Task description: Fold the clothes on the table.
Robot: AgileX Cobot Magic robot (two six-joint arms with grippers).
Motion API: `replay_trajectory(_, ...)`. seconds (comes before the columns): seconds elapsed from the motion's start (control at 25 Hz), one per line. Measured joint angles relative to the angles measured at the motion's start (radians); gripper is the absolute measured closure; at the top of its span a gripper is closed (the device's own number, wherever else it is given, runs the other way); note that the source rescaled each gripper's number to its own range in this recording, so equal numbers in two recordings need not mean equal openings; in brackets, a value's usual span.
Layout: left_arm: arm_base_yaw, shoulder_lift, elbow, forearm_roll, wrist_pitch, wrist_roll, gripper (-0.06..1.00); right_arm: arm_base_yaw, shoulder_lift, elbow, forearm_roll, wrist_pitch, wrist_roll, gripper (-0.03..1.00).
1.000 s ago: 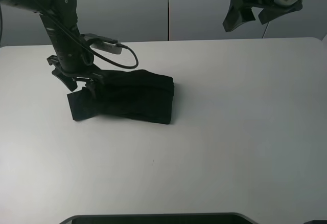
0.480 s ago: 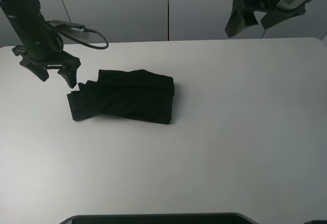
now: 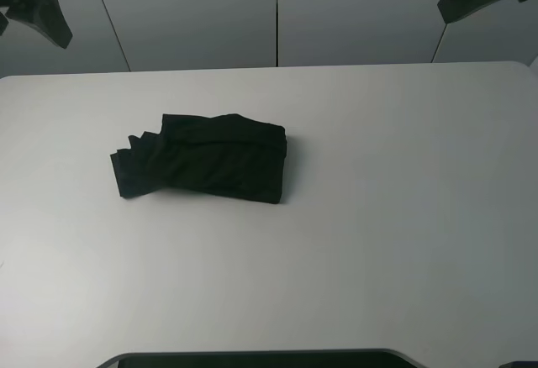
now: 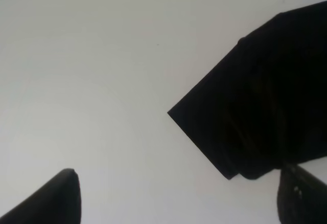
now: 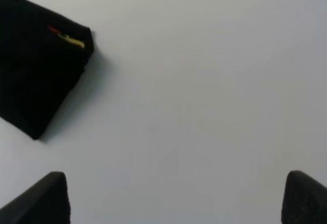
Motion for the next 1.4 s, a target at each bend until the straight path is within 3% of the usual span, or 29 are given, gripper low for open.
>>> replay_trajectory(0.28, 0.0, -0.331, 0.234, 0.002, 0.014, -0.006, -0.05, 0.0, -0.324, 0.224, 0.0, 0.016, 0.005, 0.07)
replay_trajectory(0.44, 0.0, -0.497, 0.407, -0.001, 0.029, -0.006, -0.05, 0.0, -0.497, 0.34, 0.0, 0.043, -0.003, -0.02)
replay_trajectory(0.64, 0.0, -0.716, 0.553, -0.056, 0.038, -0.006, -0.05, 0.0, -0.666, 0.441, 0.012, 0.061, 0.006, -0.03)
replay_trajectory(1.04, 0.0, -1.129, 0.76, -0.089, 0.057, -0.006, -0.05, 0.0, -0.909, 0.566, 0.051, 0.065, 0.014, -0.03)
replay_trajectory(1.4, 0.0, -1.374, 0.781, -0.105, 0.057, -0.01, -0.05, 0.0, -1.021, 0.648, 0.102, 0.047, 0.016, -0.03)
